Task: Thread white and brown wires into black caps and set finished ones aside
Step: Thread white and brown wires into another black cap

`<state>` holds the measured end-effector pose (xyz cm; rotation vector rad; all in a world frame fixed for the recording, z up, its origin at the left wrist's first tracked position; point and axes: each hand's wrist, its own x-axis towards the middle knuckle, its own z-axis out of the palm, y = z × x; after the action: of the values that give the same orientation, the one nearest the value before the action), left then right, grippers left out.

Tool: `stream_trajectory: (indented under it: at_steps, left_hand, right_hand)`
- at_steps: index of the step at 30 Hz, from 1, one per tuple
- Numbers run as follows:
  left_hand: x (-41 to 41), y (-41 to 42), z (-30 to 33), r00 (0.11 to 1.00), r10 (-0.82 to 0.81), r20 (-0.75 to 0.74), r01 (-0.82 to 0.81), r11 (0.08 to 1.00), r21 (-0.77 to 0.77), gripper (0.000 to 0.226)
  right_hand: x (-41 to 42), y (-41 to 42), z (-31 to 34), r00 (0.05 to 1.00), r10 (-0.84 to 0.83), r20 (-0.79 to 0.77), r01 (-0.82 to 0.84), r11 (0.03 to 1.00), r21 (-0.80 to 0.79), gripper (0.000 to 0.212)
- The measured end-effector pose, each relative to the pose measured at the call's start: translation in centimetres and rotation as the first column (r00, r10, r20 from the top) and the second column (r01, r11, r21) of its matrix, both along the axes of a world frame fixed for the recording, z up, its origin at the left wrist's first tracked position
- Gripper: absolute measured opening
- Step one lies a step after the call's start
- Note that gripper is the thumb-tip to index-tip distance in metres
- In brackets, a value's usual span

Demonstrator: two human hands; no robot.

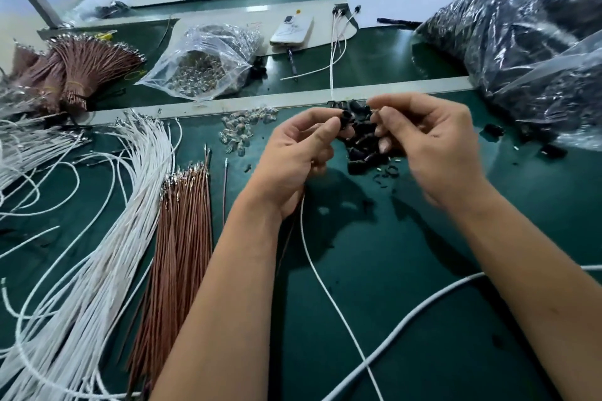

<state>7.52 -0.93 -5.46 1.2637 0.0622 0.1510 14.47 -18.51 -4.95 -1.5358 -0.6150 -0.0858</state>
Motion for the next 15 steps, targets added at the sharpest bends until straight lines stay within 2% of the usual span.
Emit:
stream_trajectory:
  at_steps: [6,11,15]
  left_hand:
    - [-0.1,0.4,0.0,0.991,-0.095,0.097,0.102,0.993,-0.065,0.018]
    - [0.1,0.3,-0.2,0.979,-0.133,0.151,0.147,0.985,-0.086,0.021]
    - [0.2,0.4,-0.3,0.974,-0.156,0.163,0.168,0.984,-0.065,0.024]
  right_hand:
    - [-0.9,0.2,0.6,0.996,-0.015,0.083,0.008,0.997,0.08,0.007]
    - [-1.8,0.2,1.3,0.964,-0.053,0.261,0.044,0.998,0.04,0.007]
    - [-2.3,0.1,1.4,0.947,-0.07,0.314,0.062,0.997,0.035,0.012]
